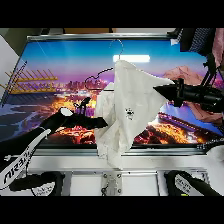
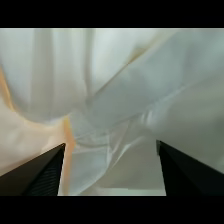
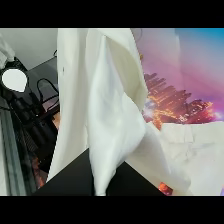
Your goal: Fold the clothes and pants, and hang the long-sleeved shirts on hangers.
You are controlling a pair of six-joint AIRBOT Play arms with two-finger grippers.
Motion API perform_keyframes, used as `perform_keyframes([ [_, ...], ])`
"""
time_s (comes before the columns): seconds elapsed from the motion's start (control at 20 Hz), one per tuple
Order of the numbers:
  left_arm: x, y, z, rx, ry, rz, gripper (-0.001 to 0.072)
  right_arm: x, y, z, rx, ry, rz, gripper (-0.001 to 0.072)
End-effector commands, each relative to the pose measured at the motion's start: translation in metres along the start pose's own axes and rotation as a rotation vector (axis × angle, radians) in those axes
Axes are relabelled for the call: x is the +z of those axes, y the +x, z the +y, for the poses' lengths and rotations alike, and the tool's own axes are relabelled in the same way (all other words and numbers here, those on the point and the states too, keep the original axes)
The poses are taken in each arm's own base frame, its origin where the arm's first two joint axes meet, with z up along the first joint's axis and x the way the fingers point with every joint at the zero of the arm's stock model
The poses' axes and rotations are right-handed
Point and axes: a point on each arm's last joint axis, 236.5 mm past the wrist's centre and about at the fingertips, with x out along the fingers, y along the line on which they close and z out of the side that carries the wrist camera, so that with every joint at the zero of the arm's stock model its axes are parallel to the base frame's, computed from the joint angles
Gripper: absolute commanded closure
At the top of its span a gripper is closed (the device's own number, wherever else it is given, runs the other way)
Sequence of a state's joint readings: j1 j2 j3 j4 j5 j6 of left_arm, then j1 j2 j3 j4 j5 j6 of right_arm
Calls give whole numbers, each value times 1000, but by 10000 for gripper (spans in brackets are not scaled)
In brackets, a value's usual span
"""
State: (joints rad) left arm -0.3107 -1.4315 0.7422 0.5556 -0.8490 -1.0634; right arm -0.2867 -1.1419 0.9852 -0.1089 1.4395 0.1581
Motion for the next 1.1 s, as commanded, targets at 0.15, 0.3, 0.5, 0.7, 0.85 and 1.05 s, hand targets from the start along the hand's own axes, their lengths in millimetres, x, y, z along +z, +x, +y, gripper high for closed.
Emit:
perform_keyframes([
  [0.15,-4,7,-7,-15,23,30,95,0,0,0,0,-1,0,702],
  [0.3,-12,15,-15,-12,57,48,339,1,0,1,1,-1,-1,702],
  [0.5,3,-4,-6,-15,12,6,694,6,-2,12,13,10,2,703],
  [0.7,51,-68,13,-8,-50,-196,694,2,-7,30,7,-10,61,703],
  [0.85,70,-105,25,4,-75,-302,694,-7,-9,43,36,-3,117,703],
  [1.05,80,-133,37,72,-50,-350,694,-10,-12,60,81,19,138,703],
])
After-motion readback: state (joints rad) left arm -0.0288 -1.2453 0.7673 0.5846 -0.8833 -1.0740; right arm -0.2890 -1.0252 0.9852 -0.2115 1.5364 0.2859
